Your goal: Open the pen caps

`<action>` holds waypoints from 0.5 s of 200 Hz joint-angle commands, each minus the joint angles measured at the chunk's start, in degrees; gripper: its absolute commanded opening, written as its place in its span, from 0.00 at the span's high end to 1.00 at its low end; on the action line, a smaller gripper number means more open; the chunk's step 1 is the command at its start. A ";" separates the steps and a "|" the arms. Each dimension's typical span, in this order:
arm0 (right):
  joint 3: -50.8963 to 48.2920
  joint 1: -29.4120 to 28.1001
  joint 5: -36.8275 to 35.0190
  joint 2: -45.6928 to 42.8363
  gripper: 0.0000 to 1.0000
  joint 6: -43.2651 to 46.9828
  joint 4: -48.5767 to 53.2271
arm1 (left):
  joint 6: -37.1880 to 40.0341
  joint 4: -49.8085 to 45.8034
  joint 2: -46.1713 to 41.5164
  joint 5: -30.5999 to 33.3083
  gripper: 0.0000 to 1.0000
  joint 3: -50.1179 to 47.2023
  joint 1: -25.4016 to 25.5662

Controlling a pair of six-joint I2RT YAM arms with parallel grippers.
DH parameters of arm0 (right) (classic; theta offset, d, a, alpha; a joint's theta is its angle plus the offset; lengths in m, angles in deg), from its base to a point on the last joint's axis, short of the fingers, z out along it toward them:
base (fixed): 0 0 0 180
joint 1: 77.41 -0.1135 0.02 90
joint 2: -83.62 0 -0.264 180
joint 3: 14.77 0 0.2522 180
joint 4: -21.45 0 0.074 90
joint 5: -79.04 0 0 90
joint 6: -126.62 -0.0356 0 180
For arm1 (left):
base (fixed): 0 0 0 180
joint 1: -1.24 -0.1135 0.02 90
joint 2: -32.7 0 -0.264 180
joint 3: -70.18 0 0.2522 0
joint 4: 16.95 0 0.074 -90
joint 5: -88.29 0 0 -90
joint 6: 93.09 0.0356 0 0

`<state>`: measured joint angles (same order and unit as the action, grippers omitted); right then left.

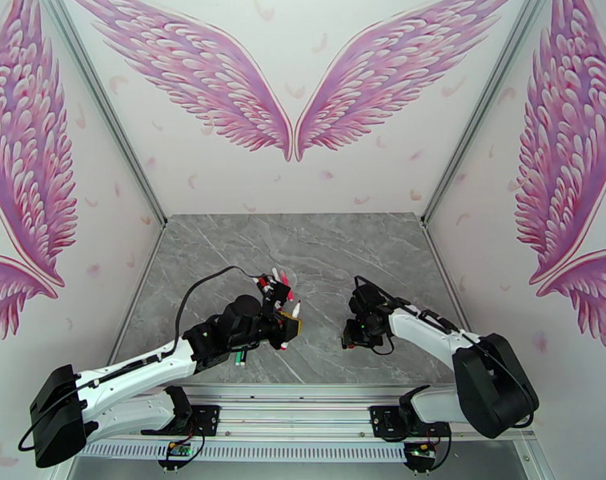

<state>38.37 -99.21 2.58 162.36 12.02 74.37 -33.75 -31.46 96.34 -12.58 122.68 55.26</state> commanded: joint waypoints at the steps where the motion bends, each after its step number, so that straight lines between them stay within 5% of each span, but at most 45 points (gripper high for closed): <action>1: -0.62 -0.51 0.96 -1.15 0.67 -1.06 0.03 | -0.27 -0.45 -0.07 0.07 0.85 0.90 0.03; 59: 0.16 -0.65 1.37 -4.08 0.65 -1.83 0.66 | -0.80 -3.38 -0.28 2.40 0.85 1.34 0.13; 100: 0.90 -2.29 2.67 -11.81 0.50 -2.60 -0.55 | -2.28 -11.13 0.41 11.61 0.84 1.93 1.66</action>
<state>38.39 -100.35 3.61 155.23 10.45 74.37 -34.64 -36.05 96.34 -7.84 122.71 55.81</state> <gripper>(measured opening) 0.462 0.195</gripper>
